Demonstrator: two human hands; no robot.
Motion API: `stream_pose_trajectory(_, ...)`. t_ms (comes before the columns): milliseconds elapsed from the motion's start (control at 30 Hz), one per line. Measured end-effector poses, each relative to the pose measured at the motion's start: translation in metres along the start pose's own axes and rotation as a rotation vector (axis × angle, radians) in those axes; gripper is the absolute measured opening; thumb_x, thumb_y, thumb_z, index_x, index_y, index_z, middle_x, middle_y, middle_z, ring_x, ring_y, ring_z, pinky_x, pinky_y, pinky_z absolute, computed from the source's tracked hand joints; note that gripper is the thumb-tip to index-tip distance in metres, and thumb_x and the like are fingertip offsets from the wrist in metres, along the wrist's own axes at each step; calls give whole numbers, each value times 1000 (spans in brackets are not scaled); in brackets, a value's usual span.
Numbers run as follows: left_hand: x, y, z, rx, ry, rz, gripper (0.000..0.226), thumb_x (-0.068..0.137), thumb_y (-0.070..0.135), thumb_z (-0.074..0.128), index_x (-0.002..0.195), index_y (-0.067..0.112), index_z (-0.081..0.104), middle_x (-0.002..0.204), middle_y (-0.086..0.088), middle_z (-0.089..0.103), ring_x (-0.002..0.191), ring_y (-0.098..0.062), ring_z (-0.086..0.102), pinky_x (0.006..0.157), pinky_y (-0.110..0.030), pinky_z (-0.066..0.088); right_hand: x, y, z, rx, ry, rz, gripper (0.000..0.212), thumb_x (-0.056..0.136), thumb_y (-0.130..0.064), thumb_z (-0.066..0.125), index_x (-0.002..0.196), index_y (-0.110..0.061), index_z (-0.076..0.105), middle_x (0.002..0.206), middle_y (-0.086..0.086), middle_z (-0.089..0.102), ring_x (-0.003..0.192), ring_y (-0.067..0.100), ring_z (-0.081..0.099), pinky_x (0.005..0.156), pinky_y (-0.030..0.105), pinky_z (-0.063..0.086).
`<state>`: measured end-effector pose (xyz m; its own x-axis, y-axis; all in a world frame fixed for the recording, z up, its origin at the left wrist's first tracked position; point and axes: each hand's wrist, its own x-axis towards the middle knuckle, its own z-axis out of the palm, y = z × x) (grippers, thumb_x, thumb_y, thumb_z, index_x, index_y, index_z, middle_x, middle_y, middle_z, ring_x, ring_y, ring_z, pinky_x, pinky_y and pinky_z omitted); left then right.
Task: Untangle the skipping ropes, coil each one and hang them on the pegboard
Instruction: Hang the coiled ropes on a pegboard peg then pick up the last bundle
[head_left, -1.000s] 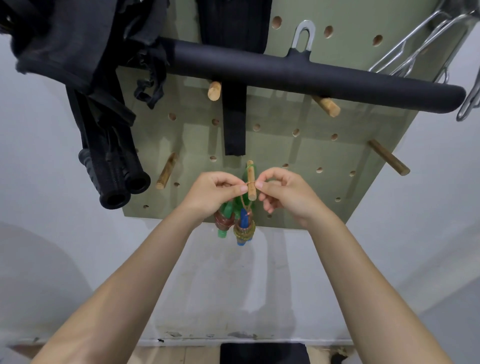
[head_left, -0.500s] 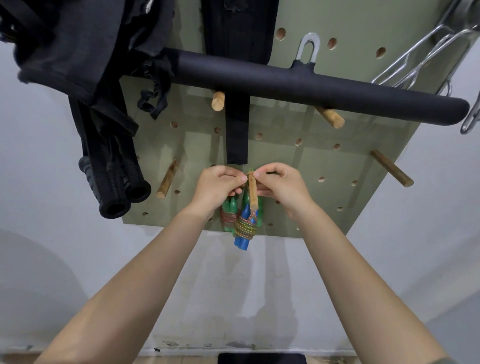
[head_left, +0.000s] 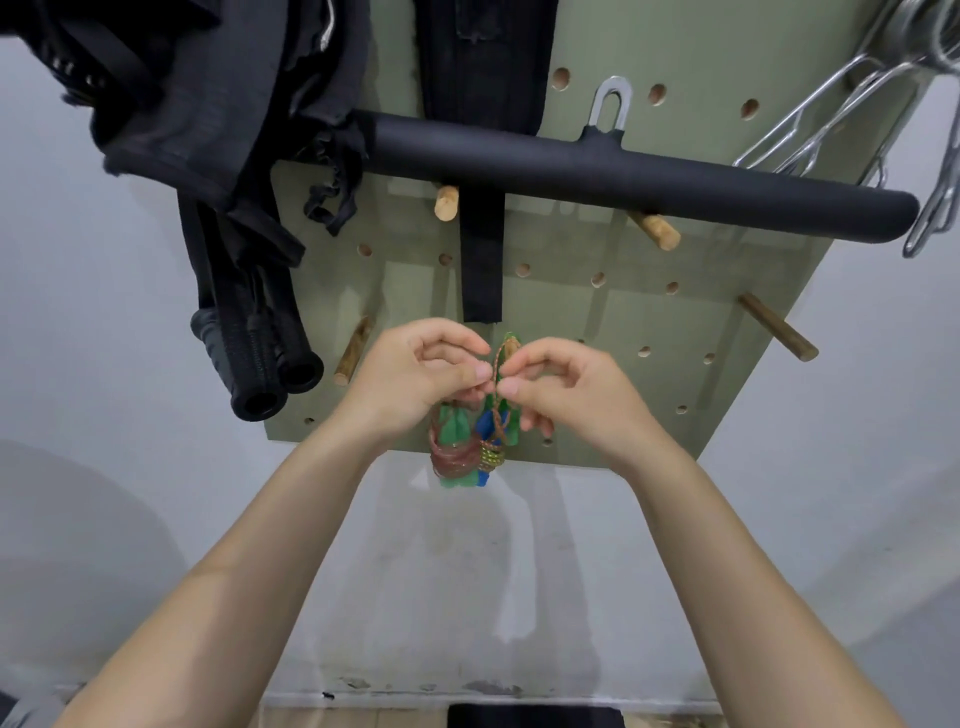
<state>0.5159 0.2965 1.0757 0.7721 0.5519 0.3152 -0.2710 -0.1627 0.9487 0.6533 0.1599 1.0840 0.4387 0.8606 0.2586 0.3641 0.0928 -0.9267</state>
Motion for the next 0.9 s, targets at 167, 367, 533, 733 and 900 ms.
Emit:
stream_pose_trajectory(167,-10,3,20,-30,95,34,11,80,-5,75,84,-1,66,69,-13,69,57,-15,68,56,-21,54,-14,6,12,19,6,65,23,79,-6,78,87,-2,58,69,13,67,53,24,59,49,28,47)
stream_pose_trajectory(367,-13,-12,17,22,-5,-59,15,79,-7,76,88,4,70,71,-4,73,64,-13,70,62,-20,55,-19,17,3,63,77,64,7,85,-1,71,85,-1,64,63,12,64,51,22,57,51,29,47)
stream_pose_trajectory(533,-11,-30,18,97,55,-129,12,79,0,78,84,8,72,74,-7,71,67,-15,66,58,-23,55,-15,33,4,69,126,94,8,88,-3,69,82,-7,65,57,5,60,49,18,54,51,28,49)
stream_pose_trajectory(733,1,-43,25,26,145,-129,13,83,1,75,82,13,71,63,-3,67,49,-9,56,45,-20,43,-7,47,1,217,114,139,6,93,-4,62,89,-8,60,66,7,61,51,18,53,50,27,47)
stream_pose_trajectory(900,16,-47,25,-72,140,-122,10,84,0,73,87,9,69,61,-5,67,49,-12,59,47,-22,48,1,48,-8,448,-20,251,5,92,-4,62,90,-9,61,79,14,67,65,21,65,63,29,55)
